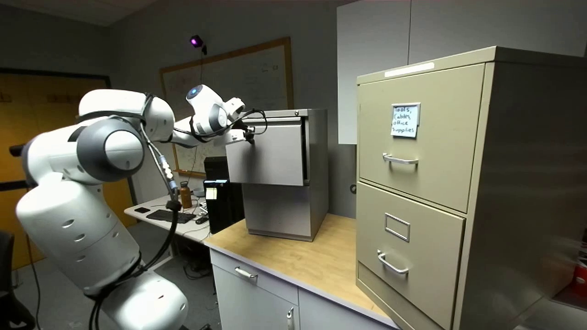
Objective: Close the open drawer
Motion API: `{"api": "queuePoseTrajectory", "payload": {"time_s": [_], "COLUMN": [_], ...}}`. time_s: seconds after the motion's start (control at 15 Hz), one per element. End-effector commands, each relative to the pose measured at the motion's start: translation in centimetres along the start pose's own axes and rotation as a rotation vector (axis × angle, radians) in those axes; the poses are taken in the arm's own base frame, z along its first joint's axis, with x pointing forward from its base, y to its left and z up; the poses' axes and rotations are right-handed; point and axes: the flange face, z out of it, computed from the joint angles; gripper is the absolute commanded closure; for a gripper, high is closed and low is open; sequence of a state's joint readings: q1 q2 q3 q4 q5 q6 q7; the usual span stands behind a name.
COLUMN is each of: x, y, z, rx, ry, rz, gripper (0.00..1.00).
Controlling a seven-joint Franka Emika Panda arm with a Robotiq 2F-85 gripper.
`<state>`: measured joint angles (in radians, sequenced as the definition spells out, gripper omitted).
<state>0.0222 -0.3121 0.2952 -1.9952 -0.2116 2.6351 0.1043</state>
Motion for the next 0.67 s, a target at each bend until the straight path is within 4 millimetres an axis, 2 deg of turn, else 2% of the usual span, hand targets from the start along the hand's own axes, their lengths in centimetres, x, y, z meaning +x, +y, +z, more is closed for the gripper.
{"api": "queuePoseTrajectory", "payload": {"time_s": [0.0, 0.33, 0.6], "x": [4.7, 8.1, 10.5], "y": [1.4, 3.7, 5.4], "z": [2.7, 6.1, 7.7], "rx": [0.030, 0.054, 0.063], "ry": [-0.007, -0.035, -0.048], "rz": [-0.073, -0.143, -0.171], "gripper": [0.98, 0.98, 0.98]}}
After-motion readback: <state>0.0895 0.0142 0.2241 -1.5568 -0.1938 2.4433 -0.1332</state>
